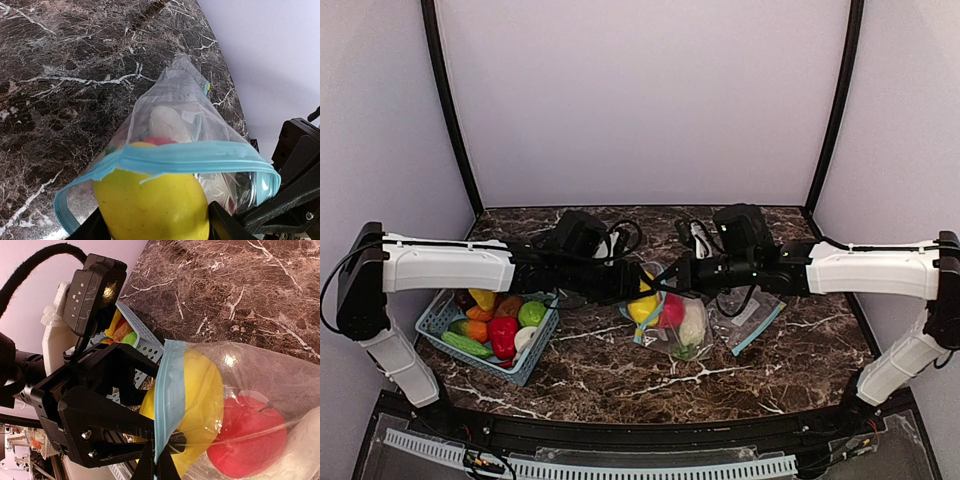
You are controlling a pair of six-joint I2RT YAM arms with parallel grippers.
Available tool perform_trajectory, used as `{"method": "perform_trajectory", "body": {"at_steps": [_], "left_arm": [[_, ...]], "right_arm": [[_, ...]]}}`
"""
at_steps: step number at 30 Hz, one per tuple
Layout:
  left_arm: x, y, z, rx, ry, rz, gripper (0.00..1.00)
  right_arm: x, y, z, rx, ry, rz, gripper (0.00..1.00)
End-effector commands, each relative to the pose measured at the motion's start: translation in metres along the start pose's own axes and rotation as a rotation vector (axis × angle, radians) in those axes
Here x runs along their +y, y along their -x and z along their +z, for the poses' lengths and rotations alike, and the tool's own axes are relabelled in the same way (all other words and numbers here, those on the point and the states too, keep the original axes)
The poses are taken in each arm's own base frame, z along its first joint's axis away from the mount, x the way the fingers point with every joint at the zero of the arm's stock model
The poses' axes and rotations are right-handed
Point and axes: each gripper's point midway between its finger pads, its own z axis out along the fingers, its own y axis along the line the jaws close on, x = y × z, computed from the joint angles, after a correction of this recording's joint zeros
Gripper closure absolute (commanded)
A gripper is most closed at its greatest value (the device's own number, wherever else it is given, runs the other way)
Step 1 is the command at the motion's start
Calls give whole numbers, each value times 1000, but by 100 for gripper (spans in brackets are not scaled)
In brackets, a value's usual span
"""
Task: Place the food in the zip-top bag and seal the zipper
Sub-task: Place the fake fruit in the zipper food storage bag.
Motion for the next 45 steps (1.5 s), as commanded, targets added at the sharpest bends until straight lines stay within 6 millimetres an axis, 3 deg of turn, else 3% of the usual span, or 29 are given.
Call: {"method": "perform_trajectory", "body": {"at_steps": [1,7,16,23,32,38,43,45], "left_arm": [[-17,7,2,-19,-47,16,56],[-28,16,6,-52,-85,13,56],[-15,30,-34,-211,-18,47,57],[-9,41,-57,-373,-26,129,60],[-21,68,-81,-572,-40,292,60],[-29,70,-76,-510,-28,293,58],[-27,53,-60,-372,-35,214,58],[-21,37,-49,-266,-26,181,58]], "right_arm": [[19,12,3,-32,77,-17,100],[14,8,6,-24,75,1,100],[2,6,-4,-57,25,17,100],[8,4,-1,-39,59,26,100],[15,1,-1,-10,97,40,100],[15,0,1,-2,104,58,100],[17,3,2,-8,108,30,100],[16,3,4,-6,104,19,100]]}}
